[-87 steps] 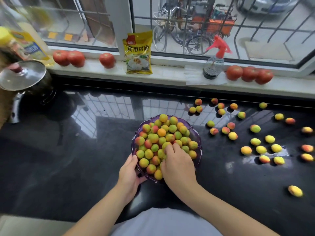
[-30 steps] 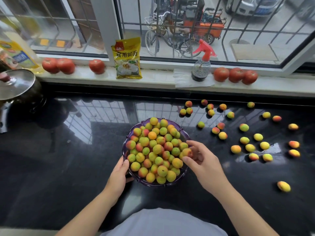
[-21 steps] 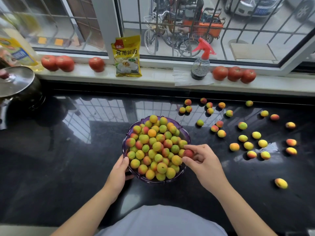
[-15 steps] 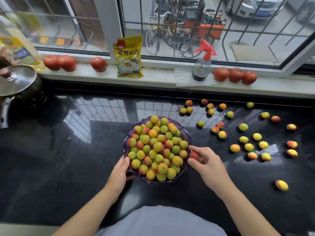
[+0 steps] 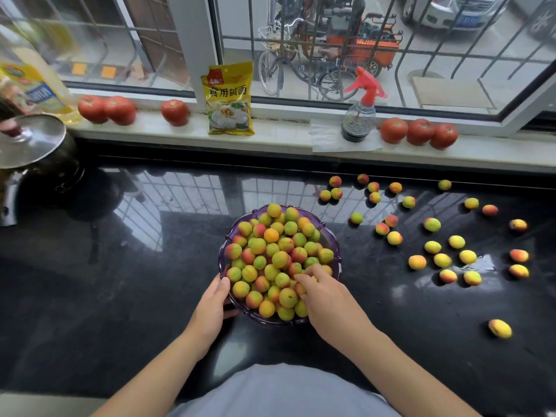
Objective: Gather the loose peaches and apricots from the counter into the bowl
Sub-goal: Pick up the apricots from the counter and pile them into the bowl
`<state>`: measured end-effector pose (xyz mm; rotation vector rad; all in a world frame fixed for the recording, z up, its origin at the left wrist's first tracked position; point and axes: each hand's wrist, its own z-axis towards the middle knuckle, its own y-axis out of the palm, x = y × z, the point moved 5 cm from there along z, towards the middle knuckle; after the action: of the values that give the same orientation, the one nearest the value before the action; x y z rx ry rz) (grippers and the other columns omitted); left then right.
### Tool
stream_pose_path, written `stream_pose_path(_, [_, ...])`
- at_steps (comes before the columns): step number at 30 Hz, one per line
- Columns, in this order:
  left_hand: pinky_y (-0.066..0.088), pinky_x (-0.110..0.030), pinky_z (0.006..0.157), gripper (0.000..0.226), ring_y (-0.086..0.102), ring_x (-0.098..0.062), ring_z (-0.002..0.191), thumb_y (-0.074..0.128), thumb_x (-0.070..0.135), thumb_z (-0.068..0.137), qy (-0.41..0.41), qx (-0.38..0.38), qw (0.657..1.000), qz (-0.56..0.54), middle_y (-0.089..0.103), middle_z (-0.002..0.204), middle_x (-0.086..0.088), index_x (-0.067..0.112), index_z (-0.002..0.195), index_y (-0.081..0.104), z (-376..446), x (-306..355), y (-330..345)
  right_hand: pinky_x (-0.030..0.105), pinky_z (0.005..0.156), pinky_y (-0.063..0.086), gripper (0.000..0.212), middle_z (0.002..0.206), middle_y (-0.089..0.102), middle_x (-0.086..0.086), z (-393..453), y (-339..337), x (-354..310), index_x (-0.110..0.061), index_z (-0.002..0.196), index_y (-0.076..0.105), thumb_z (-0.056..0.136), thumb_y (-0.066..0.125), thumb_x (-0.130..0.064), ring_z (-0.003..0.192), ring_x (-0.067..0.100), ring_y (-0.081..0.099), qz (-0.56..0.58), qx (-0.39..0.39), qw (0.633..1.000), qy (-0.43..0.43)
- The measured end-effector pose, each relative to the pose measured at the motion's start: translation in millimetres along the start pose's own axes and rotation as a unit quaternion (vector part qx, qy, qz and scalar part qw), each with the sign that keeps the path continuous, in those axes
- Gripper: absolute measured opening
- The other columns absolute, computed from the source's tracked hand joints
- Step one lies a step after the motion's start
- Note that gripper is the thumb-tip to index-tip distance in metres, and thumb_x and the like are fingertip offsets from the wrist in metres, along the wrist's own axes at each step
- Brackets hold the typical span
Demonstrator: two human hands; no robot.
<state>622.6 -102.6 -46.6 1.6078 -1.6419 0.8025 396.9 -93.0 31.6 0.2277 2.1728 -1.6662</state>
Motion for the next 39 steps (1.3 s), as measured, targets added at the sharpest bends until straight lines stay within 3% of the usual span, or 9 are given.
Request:
stream_pose_path(4, [0.057,-0.037,0.086,0.034,0.071,-0.014,0.113,0.032,0.032,0.113,0.004,0.000,1.000,0.001,0.074,0.124,0.012,0.037,0.137,0.057,1.4,-1.3,-0.1,0.029,0.086,0.056,0.042,0.122,0.051,-0.009,3.8,-0.7,2.0,-0.026,0.132,0.056,0.094,0.070,-0.016,0.105,0.018,0.060,-0.023,0.010,1.000,-0.006])
stream_pose_path(8, [0.058,-0.042,0.091,0.034,0.071,-0.016,0.114,0.032,0.032,0.114,-0.003,0.006,1.000,-0.004,0.075,0.124,0.010,0.035,0.135,0.058,3.2,-3.4,-0.2,0.032,0.086,0.055,0.043,0.124,0.047,-0.009,2.7,-1.5,3.7,-0.029,0.137,0.053,0.096,0.065,-0.021,0.103,0.017,0.060,0.004,0.008,1.000,-0.020])
stream_pose_path(11, [0.058,-0.042,0.090,0.034,0.072,-0.015,0.110,0.032,0.030,0.114,-0.011,0.012,1.000,-0.009,0.076,0.121,0.010,0.034,0.132,0.060,3.4,-3.7,0.8,0.030,0.083,0.051,0.031,0.117,0.050,-0.014,4.6,-23.2,27.9,-0.030,0.127,0.059,0.097,0.062,-0.029,0.089,0.008,0.057,0.116,0.102,0.988,0.018])
stream_pose_path(15, [0.058,-0.038,0.084,0.034,0.073,-0.013,0.107,0.031,0.029,0.114,-0.017,0.016,1.000,-0.007,0.077,0.118,0.010,0.034,0.129,0.061,2.9,-2.5,1.8,0.042,0.092,0.049,0.028,0.120,0.057,0.003,26.5,-45.9,116.1,-0.017,0.123,0.063,0.095,0.061,-0.018,0.102,0.028,0.061,0.143,0.227,0.940,0.209])
stream_pose_path(18, [0.058,-0.034,0.080,0.034,0.073,-0.015,0.108,0.031,0.029,0.114,-0.019,0.018,1.000,-0.001,0.077,0.119,0.010,0.033,0.131,0.060,2.8,-1.7,2.0,0.046,0.089,0.043,0.040,0.134,0.043,0.020,44.8,-47.1,173.6,-0.004,0.135,0.047,0.098,0.055,-0.017,0.110,0.047,0.056,0.080,0.170,0.914,0.360])
stream_pose_path(22, [0.057,-0.037,0.084,0.034,0.073,-0.015,0.109,0.031,0.031,0.114,-0.022,0.018,1.000,0.009,0.077,0.119,0.010,0.035,0.130,0.061,1.3,-0.7,1.8,0.048,0.095,0.042,0.043,0.139,0.038,0.024,59.9,-42.4,207.4,0.002,0.133,0.041,0.101,0.056,-0.022,0.118,0.050,0.053,0.053,0.118,0.890,0.437])
stream_pose_path(31, [0.057,-0.034,0.082,0.035,0.073,-0.012,0.109,0.031,0.032,0.114,-0.023,0.011,0.999,0.026,0.077,0.118,0.012,0.034,0.130,0.061,-0.6,0.3,0.3,0.044,0.093,0.046,0.031,0.127,0.052,0.021,36.1,-26.0,192.8,-0.006,0.124,0.063,0.096,0.059,-0.021,0.114,0.043,0.054,0.111,0.164,0.886,0.419])
stream_pose_path(36, [0.057,-0.036,0.082,0.034,0.074,-0.012,0.105,0.030,0.031,0.114,-0.022,0.014,0.999,0.026,0.078,0.116,0.010,0.035,0.127,0.062,0.8,-1.0,0.9,0.043,0.087,0.056,0.033,0.104,0.067,0.003,-9.1,-7.1,151.4,-0.030,0.125,0.064,0.092,0.065,-0.027,0.092,0.025,0.068,0.335,0.221,0.843,0.360])
stream_pose_path(39, [0.057,-0.038,0.080,0.033,0.073,-0.018,0.106,0.033,0.030,0.113,-0.025,0.027,0.999,0.017,0.078,0.115,0.004,0.029,0.125,0.064,2.9,-4.6,-1.8,0.032,0.073,0.058,0.020,0.092,0.071,0.003,-15.2,-11.6,124.9,-0.025,0.114,0.071,0.096,0.066,-0.018,0.076,0.016,0.069,0.476,0.193,0.803,0.303])
